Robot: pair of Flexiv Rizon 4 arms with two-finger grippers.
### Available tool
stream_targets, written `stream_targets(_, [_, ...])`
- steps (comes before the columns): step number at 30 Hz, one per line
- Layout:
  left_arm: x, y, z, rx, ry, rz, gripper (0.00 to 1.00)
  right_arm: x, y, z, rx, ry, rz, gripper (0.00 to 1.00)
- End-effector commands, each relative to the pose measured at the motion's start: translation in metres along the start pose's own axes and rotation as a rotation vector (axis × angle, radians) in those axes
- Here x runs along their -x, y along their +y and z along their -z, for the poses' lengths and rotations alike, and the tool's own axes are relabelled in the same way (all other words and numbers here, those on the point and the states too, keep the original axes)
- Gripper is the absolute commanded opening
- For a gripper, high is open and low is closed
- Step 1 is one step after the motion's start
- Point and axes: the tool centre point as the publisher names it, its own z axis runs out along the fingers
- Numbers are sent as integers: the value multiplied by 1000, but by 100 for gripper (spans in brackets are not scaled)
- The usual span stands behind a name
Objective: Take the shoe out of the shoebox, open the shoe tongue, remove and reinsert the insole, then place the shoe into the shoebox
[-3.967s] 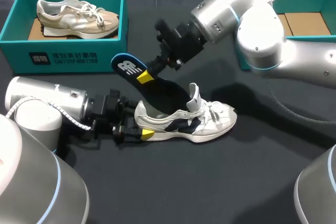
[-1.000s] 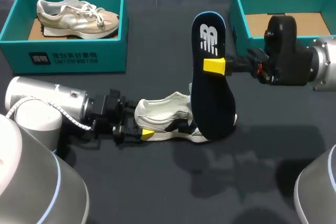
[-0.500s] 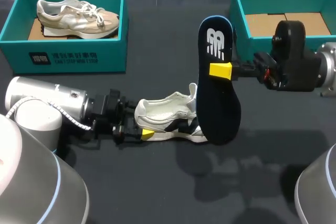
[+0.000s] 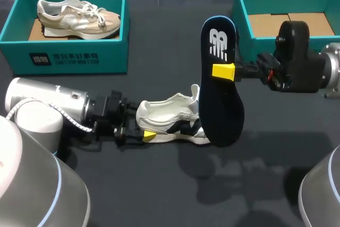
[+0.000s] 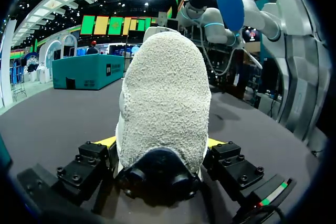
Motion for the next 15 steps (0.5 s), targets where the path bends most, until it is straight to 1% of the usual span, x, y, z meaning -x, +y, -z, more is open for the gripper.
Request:
stream_targets(1, [-2, 5, -3, 28, -39, 0, 100, 0, -1, -2, 1, -2, 0, 0])
stream_targets(5, [-1, 6, 1, 69, -66, 4, 100, 0, -1, -2, 1, -2, 0, 0])
stream_targets(10, [-3, -1, 5, 131, -58, 9, 100, 0, -1, -2, 1, -2, 0, 0])
stream_targets(15, [-1, -11, 15, 240, -39, -17, 100, 0, -1, -2, 1, -2, 0, 0])
